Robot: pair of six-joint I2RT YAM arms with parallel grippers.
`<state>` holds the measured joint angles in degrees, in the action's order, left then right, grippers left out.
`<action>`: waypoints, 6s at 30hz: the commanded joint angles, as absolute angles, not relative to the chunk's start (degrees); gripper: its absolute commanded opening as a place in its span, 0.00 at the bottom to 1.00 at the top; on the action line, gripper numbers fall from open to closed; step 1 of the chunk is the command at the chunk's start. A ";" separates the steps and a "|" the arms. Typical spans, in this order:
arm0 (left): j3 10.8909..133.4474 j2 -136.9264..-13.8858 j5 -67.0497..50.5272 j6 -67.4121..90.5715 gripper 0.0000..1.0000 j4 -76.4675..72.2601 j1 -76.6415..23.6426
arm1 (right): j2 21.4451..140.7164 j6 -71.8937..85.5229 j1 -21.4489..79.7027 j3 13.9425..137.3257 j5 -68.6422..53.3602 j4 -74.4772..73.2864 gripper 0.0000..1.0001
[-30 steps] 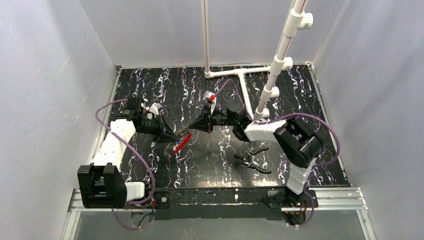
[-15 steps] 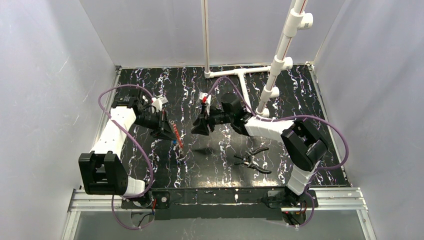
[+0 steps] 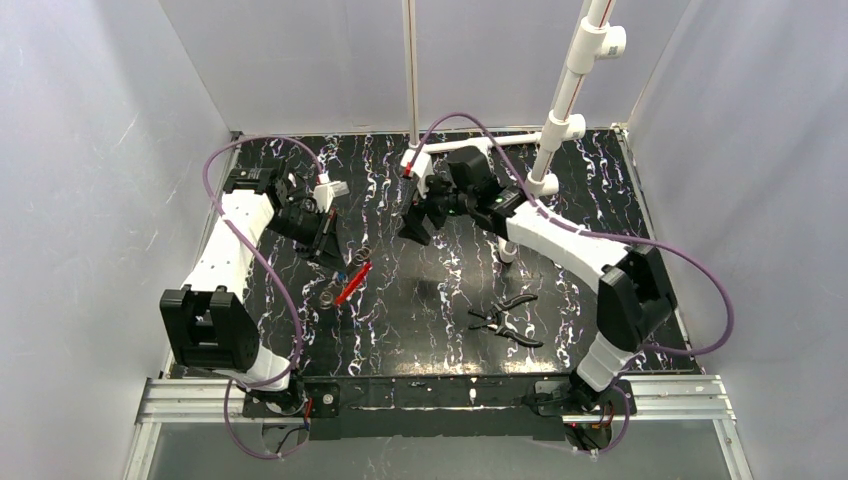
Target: Remove the keys from the keyring
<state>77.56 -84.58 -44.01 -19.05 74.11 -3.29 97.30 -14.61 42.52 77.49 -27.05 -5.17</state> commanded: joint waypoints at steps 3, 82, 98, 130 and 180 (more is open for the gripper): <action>84.21 -85.90 -44.93 -27.66 0.00 78.87 -5.51 | 90.14 -17.69 40.75 81.47 -15.06 -15.84 0.98; 81.76 -86.40 -74.79 -24.12 0.00 83.49 -10.70 | 81.21 -5.99 54.80 53.36 -27.42 36.45 0.40; 81.55 -86.60 -74.27 -23.63 0.00 83.59 -10.68 | 81.52 -5.99 54.92 53.85 -28.93 36.98 0.25; 75.86 -90.65 -79.59 -17.54 0.00 83.70 -2.18 | 78.07 -23.55 58.89 37.56 -19.77 66.21 0.01; 73.44 -65.57 -82.15 -71.13 0.35 72.05 -2.61 | 75.04 -15.69 58.89 33.84 -26.53 71.73 0.01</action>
